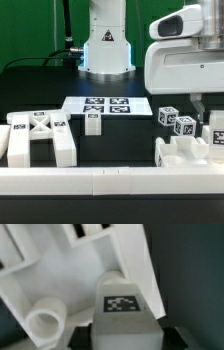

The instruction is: Assemble chair

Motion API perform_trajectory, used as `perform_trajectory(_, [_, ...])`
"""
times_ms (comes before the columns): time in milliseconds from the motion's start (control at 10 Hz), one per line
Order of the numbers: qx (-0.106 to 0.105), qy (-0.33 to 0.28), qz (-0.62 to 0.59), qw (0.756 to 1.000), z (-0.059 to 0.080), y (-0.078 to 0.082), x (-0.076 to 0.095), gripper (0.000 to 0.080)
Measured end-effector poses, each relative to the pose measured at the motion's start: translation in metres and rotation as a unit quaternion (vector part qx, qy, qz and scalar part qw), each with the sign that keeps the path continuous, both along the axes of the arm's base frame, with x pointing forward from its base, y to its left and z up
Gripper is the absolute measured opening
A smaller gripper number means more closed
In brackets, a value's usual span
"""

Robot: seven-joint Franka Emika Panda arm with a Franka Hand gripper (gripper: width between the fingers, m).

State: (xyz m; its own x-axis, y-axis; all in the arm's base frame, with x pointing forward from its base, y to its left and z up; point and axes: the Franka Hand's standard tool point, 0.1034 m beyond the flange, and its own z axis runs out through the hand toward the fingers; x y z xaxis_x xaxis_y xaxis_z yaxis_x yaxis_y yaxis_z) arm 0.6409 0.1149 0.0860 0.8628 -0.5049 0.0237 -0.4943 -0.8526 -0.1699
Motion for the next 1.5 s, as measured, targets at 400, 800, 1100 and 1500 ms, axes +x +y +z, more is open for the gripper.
perform_trajectory(400, [0.033,0.02,-0.234,0.972,-0.0007,-0.0005,0.002,0.0285])
perform_trajectory(800, [0.058,0.046,-0.427,0.901,-0.0005,0.0034,0.0019,0.0285])
perform_trajectory(1100, [0.063,0.051,-0.462,0.883,-0.0003,0.0041,0.0018,0.0286])
perform_trajectory(1500, [0.048,0.038,-0.355,0.933,-0.001,0.0043,0.0005,0.0635])
